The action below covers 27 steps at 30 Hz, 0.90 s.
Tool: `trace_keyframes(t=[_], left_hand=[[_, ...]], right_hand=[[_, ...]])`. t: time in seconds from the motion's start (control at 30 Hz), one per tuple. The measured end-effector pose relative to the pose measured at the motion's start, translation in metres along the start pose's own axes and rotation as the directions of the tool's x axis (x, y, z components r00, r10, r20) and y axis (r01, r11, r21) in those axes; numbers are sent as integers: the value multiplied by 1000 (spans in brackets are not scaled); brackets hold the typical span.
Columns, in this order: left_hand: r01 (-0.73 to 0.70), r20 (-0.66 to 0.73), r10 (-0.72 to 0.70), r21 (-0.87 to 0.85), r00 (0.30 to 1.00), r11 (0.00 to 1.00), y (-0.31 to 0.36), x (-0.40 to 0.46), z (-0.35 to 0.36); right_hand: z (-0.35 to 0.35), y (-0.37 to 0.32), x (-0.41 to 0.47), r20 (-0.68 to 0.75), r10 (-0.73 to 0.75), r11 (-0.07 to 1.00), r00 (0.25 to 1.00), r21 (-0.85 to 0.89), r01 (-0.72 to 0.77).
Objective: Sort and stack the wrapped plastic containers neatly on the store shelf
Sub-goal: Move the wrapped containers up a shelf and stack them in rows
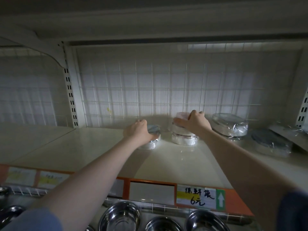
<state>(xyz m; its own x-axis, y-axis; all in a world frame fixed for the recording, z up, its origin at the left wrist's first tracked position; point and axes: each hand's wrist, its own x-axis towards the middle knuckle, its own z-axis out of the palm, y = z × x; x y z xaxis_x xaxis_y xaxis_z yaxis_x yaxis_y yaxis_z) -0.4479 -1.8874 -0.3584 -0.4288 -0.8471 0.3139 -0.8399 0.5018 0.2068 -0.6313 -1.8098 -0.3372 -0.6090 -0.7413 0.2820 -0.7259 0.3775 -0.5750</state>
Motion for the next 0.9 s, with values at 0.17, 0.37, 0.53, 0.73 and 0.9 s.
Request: trace_keyframes(t=[0.17,0.37,0.53,0.73,0.9], left_hand=[[54,58,-53,-14,997,998,-20,0,-12],[98,213,-98,11,972,995,-31,1,-26],[135,166,-112,-136,980,982,-37,8,-14],[179,110,-159,-212,981,961,-37,13,1],[207,163,-178,-186,970,960,-39,18,4]], right_hand=[[-3,9,4,14,-65,998,998,15,65],[-14,15,11,148,-117,985,982,146,95],[-23,4,19,193,-45,993,980,114,23],[-6,-10,19,37,62,998,997,-14,-61],[13,-15,20,27,132,984,991,-123,-128]])
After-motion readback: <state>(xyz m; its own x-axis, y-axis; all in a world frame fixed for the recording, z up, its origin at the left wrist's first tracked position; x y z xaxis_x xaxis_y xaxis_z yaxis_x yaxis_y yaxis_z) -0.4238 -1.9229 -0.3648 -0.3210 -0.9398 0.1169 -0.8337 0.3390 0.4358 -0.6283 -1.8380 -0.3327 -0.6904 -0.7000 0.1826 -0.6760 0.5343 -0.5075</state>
